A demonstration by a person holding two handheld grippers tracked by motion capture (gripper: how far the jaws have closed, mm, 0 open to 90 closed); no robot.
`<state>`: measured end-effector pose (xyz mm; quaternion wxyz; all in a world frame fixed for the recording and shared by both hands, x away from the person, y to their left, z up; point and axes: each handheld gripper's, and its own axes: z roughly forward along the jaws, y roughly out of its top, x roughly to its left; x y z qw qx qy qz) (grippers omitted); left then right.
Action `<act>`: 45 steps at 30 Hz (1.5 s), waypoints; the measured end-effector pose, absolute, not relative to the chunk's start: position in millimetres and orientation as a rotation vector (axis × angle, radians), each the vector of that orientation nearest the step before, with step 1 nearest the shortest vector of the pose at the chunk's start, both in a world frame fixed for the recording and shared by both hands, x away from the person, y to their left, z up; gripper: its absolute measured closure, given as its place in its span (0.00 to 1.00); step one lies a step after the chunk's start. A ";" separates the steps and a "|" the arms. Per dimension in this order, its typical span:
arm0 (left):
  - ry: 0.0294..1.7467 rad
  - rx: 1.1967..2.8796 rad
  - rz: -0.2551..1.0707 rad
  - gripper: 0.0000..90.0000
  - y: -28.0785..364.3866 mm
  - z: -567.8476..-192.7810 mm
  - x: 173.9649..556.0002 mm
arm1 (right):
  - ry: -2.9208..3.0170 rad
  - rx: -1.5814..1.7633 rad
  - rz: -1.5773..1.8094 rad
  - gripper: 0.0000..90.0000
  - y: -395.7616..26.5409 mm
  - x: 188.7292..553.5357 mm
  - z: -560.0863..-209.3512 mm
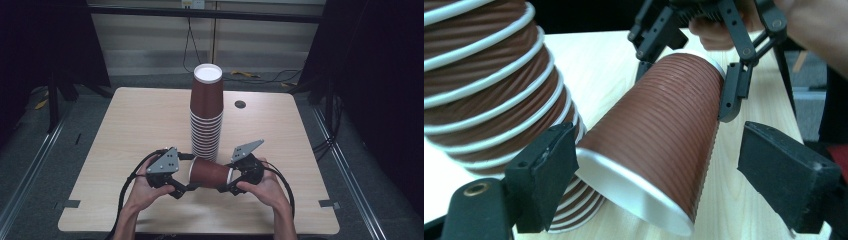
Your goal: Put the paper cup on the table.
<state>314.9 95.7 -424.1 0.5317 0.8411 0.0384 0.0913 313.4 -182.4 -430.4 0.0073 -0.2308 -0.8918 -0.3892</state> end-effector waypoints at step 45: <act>0.222 1.832 0.076 0.17 113.3 -449.1 310.4 | -2.536 -0.627 -1.725 0.26 -204.5 294.1 -464.7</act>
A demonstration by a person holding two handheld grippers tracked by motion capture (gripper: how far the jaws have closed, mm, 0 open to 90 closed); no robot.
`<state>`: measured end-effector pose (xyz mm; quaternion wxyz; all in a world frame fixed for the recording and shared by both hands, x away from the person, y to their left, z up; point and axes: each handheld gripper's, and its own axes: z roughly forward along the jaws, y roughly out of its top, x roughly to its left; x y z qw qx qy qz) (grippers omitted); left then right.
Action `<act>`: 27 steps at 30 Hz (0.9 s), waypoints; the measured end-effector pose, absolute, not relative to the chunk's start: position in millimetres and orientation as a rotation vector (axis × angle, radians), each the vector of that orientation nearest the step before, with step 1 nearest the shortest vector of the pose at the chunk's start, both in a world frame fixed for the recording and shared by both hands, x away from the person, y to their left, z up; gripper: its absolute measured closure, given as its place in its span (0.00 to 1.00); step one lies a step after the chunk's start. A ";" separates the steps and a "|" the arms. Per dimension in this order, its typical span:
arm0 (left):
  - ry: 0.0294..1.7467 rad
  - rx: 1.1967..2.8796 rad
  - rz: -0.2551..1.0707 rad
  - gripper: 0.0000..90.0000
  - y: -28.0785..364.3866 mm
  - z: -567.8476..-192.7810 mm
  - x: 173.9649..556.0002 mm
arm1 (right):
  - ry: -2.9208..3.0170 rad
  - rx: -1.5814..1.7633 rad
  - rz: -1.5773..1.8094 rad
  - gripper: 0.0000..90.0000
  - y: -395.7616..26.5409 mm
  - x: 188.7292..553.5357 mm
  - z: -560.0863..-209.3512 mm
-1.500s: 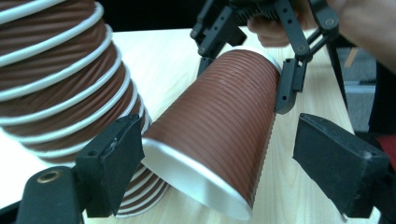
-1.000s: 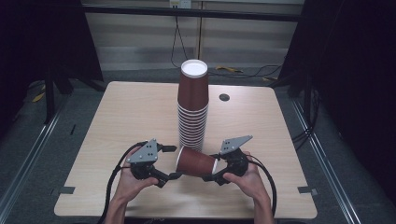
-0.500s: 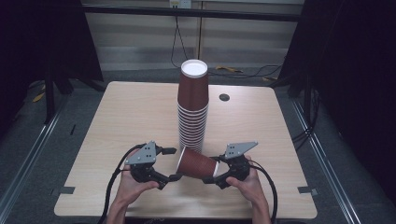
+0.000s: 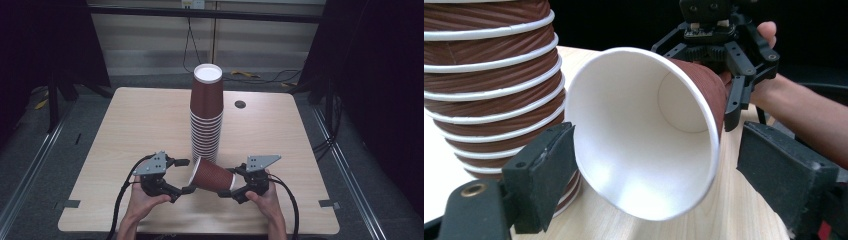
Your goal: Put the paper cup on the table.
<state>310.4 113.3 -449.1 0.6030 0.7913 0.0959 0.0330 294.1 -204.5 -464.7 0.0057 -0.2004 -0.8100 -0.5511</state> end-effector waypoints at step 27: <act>0.229 1.845 -0.029 0.00 98.7 -460.7 325.3 | -2.541 -0.540 -1.750 0.26 -192.7 293.8 -462.2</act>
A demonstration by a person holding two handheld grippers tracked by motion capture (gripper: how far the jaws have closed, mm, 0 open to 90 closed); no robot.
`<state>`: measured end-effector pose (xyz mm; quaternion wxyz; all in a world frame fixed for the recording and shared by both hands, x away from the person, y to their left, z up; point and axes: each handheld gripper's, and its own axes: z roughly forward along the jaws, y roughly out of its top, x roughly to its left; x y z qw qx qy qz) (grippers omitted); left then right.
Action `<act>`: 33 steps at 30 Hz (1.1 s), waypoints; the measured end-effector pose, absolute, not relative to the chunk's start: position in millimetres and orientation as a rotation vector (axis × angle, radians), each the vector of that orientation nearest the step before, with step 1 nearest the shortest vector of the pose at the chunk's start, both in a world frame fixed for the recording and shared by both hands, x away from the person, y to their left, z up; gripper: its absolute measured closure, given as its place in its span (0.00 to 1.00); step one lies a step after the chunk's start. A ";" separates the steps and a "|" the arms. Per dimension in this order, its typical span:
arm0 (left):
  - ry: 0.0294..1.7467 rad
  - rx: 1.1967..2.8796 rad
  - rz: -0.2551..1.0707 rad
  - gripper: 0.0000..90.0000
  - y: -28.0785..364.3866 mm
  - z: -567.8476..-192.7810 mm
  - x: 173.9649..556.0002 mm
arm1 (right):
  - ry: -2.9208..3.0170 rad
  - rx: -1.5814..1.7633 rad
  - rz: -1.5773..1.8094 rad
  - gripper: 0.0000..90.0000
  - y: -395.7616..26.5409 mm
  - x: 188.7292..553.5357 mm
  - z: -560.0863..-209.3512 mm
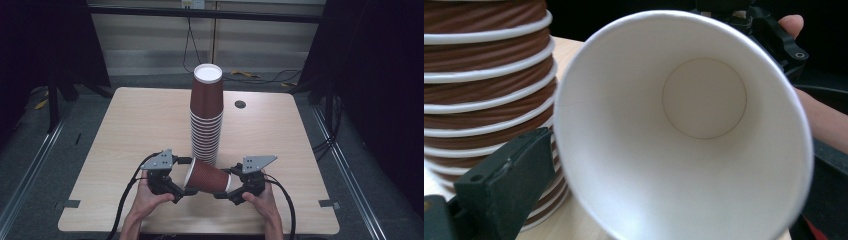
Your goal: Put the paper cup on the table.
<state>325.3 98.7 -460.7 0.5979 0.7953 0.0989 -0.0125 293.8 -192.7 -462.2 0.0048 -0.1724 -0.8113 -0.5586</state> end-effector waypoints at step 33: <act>0.176 1.864 -0.074 0.07 91.2 -460.8 327.2 | -2.568 -0.513 -1.682 0.23 -190.6 297.8 -469.7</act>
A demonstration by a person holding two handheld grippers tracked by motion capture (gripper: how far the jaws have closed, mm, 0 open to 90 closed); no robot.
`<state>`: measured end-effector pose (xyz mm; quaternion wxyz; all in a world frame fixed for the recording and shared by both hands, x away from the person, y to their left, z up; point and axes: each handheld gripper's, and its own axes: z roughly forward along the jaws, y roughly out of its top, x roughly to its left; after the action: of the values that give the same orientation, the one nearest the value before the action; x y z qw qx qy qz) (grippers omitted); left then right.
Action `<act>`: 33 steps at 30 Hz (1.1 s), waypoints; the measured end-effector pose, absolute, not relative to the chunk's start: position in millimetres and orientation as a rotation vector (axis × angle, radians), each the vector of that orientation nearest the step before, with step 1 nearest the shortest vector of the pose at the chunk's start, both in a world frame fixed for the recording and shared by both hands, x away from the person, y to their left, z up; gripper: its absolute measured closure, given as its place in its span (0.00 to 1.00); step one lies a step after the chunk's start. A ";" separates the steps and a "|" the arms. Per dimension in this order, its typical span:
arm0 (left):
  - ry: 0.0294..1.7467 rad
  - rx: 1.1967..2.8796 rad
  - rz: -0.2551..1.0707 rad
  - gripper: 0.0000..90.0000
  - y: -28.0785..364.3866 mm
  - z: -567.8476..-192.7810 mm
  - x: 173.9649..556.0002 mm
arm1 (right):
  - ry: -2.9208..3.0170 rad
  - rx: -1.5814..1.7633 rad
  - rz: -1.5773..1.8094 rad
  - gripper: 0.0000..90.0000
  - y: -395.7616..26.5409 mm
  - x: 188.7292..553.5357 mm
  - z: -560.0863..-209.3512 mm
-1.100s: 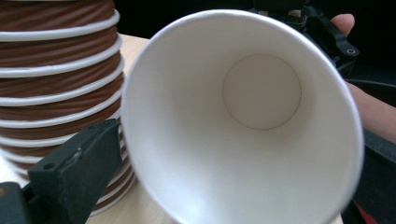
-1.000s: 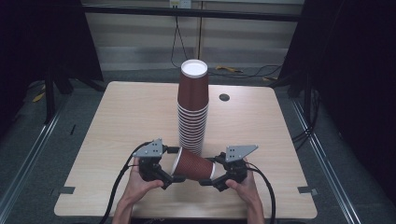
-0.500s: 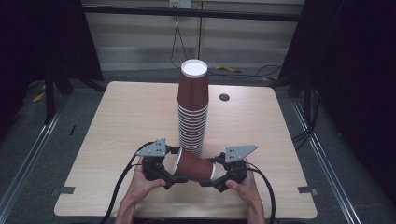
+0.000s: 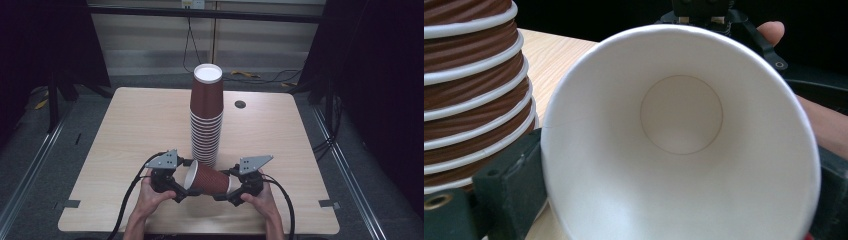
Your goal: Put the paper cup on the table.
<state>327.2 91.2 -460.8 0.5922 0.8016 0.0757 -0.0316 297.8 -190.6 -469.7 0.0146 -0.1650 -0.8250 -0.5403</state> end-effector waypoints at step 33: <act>0.254 1.911 0.036 0.08 107.5 -449.4 320.6 | -2.539 -0.687 -1.840 0.15 -204.8 290.4 -466.8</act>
<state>320.6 107.5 -449.4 0.5702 0.8142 0.1083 0.0153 290.4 -204.8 -466.8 -0.0345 -0.2140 -0.7905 -0.5728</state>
